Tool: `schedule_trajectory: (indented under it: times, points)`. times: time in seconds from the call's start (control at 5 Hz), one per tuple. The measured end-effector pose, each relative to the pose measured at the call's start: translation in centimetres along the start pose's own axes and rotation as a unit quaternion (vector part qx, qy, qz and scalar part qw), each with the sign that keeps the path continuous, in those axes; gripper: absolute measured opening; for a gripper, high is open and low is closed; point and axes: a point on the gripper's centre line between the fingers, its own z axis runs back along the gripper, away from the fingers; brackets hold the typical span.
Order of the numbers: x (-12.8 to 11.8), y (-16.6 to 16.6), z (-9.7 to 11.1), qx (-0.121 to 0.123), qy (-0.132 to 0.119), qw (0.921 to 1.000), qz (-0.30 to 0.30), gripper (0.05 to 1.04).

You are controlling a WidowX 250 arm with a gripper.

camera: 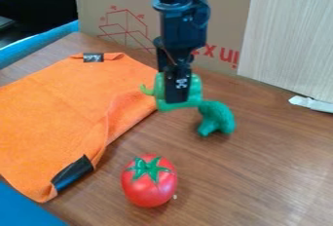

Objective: Put the green figure on the top of the table

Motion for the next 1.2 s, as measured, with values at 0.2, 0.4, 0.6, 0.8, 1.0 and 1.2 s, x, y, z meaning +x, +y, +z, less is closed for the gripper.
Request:
schedule_trajectory:
  times: [0.2,0.4,0.6,0.8,1.0,1.2]
  points:
    - [1.7,-1.5,-0.1,0.005,-0.005,0.9999,-0.013,0.858]
    - [2.6,-2.6,-1.3,0.012,0.003,0.9997,-0.019,0.858]
    - [3.7,-4.1,-2.6,0.02,0.004,0.9992,-0.033,0.858]
    - [4.3,-4.8,-3.5,0.023,0.004,0.999,-0.037,0.858]
    - [5.3,-6.1,-4.3,0.029,0.0,0.9986,-0.045,0.858]
    - [5.8,-6.2,-4.8,0.028,-0.007,0.9989,-0.035,0.858]
